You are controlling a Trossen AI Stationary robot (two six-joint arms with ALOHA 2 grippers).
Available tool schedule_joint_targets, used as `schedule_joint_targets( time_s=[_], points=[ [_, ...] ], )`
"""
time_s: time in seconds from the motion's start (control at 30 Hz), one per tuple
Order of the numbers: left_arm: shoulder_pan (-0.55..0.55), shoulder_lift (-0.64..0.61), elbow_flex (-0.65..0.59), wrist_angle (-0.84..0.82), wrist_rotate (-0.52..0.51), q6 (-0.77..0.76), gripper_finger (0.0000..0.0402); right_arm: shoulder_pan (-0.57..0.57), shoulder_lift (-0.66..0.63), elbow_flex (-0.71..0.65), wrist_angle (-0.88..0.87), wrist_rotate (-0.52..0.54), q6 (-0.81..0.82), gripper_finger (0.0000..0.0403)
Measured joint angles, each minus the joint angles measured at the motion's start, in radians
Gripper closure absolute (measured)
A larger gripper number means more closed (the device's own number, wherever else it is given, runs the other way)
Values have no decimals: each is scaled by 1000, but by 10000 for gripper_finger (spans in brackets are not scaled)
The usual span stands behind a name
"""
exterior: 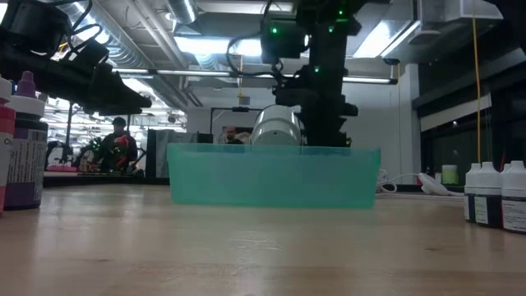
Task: Pick & Place food coloring
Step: Put the bottom small black food coloring bottle into the green bin
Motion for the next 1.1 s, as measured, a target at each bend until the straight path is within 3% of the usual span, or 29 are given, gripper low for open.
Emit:
schedule_joint_targets(
  time_s=[0.27,0.63,1.1],
  points=[
    [0,0,0,0,0,0,41,-8,0,-75,73,0,18,347],
    [0,0,0,0,0,0,41,-24,10,-77,80,3,17,318],
    [0,0,0,0,0,0,41,-24,6,-77,76,44,39,313]
  ],
)
